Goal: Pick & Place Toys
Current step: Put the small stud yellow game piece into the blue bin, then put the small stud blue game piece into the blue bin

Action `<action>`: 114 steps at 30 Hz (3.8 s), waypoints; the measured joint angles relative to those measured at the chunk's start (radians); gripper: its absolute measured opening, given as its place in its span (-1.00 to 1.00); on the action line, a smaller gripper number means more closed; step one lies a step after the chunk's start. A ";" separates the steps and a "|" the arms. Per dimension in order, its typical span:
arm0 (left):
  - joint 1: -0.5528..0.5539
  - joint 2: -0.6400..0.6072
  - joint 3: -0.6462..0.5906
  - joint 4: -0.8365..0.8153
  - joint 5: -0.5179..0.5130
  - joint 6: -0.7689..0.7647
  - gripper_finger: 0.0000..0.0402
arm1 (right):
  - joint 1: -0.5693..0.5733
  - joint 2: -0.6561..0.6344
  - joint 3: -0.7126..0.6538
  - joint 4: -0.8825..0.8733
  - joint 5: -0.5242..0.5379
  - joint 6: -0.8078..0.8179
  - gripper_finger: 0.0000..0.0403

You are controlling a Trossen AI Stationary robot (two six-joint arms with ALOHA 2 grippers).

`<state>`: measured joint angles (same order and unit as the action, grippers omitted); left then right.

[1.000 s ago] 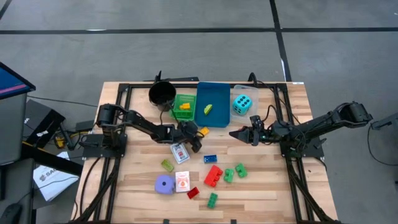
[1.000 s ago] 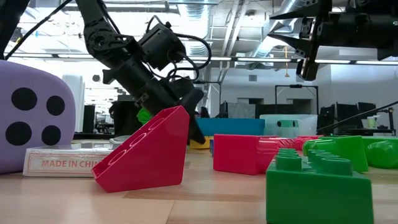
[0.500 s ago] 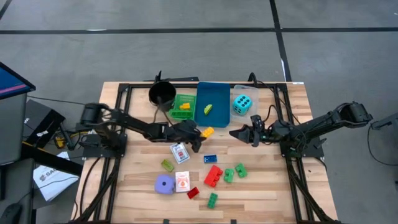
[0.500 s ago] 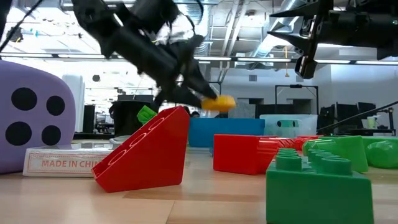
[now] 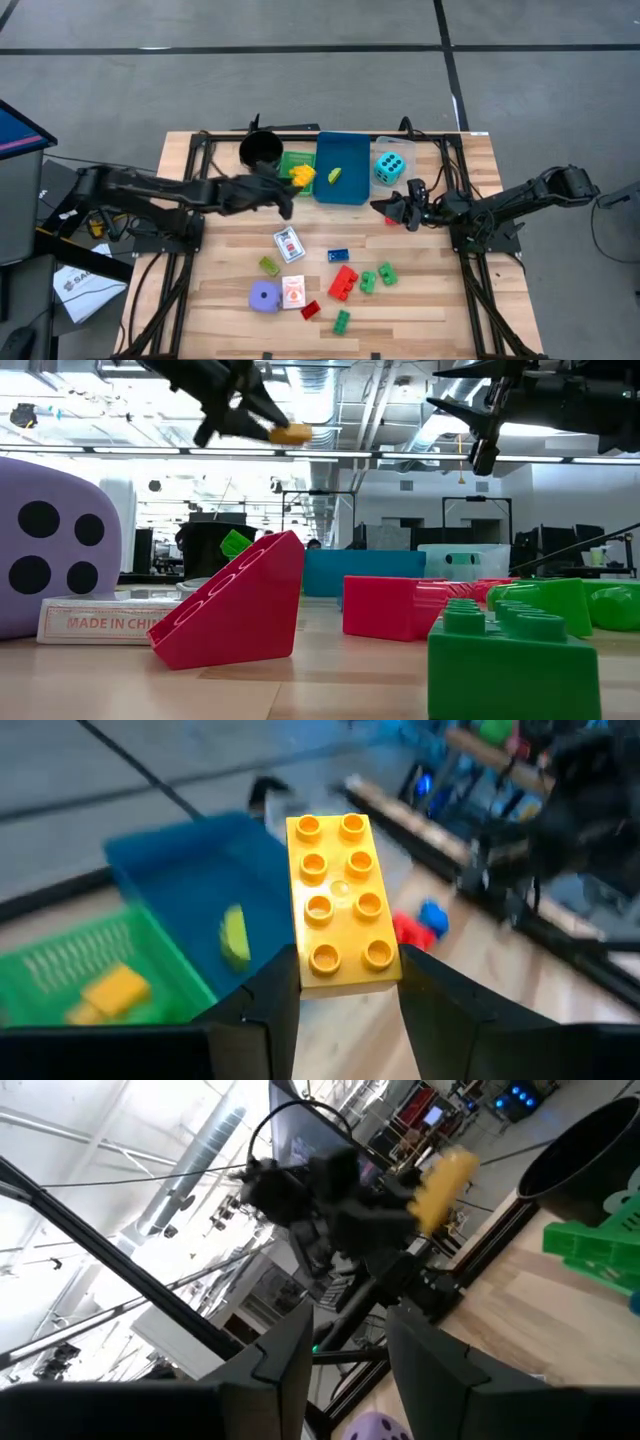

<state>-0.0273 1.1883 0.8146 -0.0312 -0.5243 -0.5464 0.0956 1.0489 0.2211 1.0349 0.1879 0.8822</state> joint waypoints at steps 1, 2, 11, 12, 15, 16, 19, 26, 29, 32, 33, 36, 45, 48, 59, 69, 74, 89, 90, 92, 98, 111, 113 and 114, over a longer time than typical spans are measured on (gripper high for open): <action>0.000 -0.028 0.000 -0.018 -0.012 0.019 -0.34 | 0.000 0.000 0.000 0.000 0.000 0.000 -0.38; 0.000 -0.049 -0.001 -0.019 -0.025 0.037 -0.34 | 0.000 0.000 0.000 0.000 0.000 0.000 -0.38; 0.025 -0.077 0.000 -0.010 -0.025 0.077 -0.34 | 0.000 0.000 0.000 -0.001 0.060 0.005 -0.38; 0.032 -0.061 0.000 -0.012 -0.014 0.077 -0.34 | 0.000 0.000 0.000 -0.001 0.075 0.005 -0.38; 0.065 0.005 0.000 -0.002 0.048 0.076 -0.34 | 0.000 0.000 0.000 -0.001 0.103 0.008 -0.38; 0.078 0.030 0.000 0.005 0.070 0.072 -0.34 | 0.000 0.000 0.000 0.000 0.105 0.008 -0.38; 0.117 0.119 0.000 0.085 0.136 0.069 -0.34 | 0.010 0.000 0.000 0.012 0.106 0.016 -0.38; 0.192 0.330 -0.001 0.372 0.226 0.015 -0.33 | 0.061 0.000 0.000 0.102 0.104 -0.001 -0.38; 0.224 0.394 0.000 0.459 0.243 -0.035 -0.33 | 0.077 0.000 0.000 0.107 0.103 -0.016 -0.38; 0.250 0.443 -0.001 0.524 0.284 -0.066 -0.31 | 0.081 0.000 0.000 0.105 0.101 -0.019 -0.38; 0.256 0.455 -0.001 0.544 0.306 -0.066 -0.30 | 0.080 0.000 0.000 0.103 0.101 -0.019 -0.38; 0.259 0.485 -0.001 0.657 0.341 -0.066 -0.20 | 0.079 0.000 0.000 0.103 0.101 -0.022 -0.38; 0.251 0.492 0.000 0.763 0.346 -0.190 0.20 | 0.079 0.000 0.000 0.103 0.023 -0.026 -0.38; 0.251 0.492 0.000 0.765 0.350 -0.275 0.30 | 0.081 0.000 0.000 0.102 -0.004 -0.026 -0.38; 0.189 0.370 -0.001 0.783 0.548 -0.310 0.27 | 0.079 0.000 0.000 0.092 -0.114 -0.028 -0.38; 0.019 0.161 0.000 0.716 0.494 -0.134 0.09 | 0.081 0.000 0.056 -0.199 -0.264 -0.112 -0.38; -0.045 0.105 0.000 0.520 0.405 -0.131 0.05 | 0.090 0.000 0.221 -0.635 -0.347 -0.297 -0.38; -0.063 0.093 -0.001 0.386 0.374 -0.021 0.02 | 0.058 0.167 0.676 -1.291 -0.273 -0.613 -0.25; -0.063 0.093 -0.001 0.388 0.374 -0.003 0.02 | 0.059 0.188 0.686 -1.330 -0.275 -0.613 -0.20; -0.063 0.093 -0.001 0.391 0.374 0.029 0.02 | 0.065 0.253 0.717 -1.340 -0.294 -0.608 -0.10; -0.063 0.093 -0.001 0.396 0.374 0.053 0.02 | 0.114 0.396 0.814 -1.344 -0.326 -0.548 0.19; -0.063 0.093 -0.001 0.384 0.326 0.043 0.02 | 0.134 0.589 0.936 -1.354 -0.383 -0.643 0.27; -0.063 0.093 -0.001 0.378 0.309 0.034 0.02 | 0.114 0.585 0.936 -1.377 -0.417 -0.652 0.27; -0.063 0.093 -0.001 0.376 0.305 0.034 0.02 | 0.105 0.582 0.936 -1.393 -0.428 -0.655 0.27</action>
<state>-0.0906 1.2816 0.8135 0.3452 -0.2197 -0.5128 0.2010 1.6308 1.1572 -0.3581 -0.2397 0.2273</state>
